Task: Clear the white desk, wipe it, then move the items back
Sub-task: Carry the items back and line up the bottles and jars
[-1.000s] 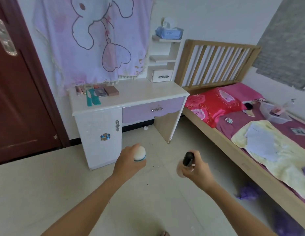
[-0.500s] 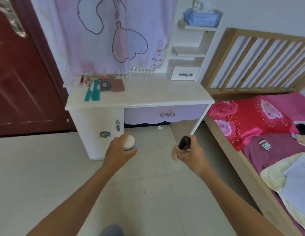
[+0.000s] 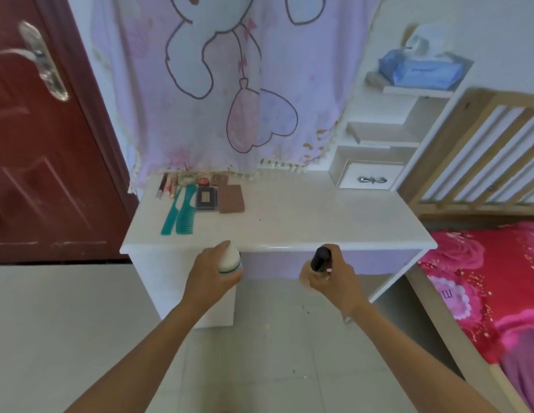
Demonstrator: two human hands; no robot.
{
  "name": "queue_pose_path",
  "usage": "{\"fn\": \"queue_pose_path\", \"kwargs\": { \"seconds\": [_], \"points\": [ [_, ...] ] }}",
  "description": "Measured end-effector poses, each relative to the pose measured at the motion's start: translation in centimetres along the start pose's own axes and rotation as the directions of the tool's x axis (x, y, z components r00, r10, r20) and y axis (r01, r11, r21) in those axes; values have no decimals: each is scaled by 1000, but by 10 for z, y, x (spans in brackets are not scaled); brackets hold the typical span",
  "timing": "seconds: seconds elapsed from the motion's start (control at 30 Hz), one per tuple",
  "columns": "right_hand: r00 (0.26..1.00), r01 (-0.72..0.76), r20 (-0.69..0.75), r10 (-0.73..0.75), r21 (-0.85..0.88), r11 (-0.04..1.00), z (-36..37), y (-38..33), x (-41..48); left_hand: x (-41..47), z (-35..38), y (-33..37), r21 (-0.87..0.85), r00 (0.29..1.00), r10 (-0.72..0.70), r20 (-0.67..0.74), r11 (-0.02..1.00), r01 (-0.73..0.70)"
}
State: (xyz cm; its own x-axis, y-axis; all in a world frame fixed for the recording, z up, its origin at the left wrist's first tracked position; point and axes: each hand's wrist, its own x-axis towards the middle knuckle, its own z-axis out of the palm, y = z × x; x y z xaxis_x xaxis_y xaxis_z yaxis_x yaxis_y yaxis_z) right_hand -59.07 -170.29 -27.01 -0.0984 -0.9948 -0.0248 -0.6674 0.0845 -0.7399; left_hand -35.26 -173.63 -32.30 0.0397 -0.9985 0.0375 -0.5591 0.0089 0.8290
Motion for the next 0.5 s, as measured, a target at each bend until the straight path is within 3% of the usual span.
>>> {"fn": "queue_pose_path", "kwargs": {
  "seconds": [0.3, 0.5],
  "points": [
    [1000, 22, -7, -21, 147, 989, 28, -20, 107, 97, 4, -9, 47, 1000, 5, -23, 999, -4],
    [999, 29, -23, -26, 106, 994, 23, -17, 184, 171, 26, 8, 54, 996, 86, 0, 995, -86]
  ]
}}
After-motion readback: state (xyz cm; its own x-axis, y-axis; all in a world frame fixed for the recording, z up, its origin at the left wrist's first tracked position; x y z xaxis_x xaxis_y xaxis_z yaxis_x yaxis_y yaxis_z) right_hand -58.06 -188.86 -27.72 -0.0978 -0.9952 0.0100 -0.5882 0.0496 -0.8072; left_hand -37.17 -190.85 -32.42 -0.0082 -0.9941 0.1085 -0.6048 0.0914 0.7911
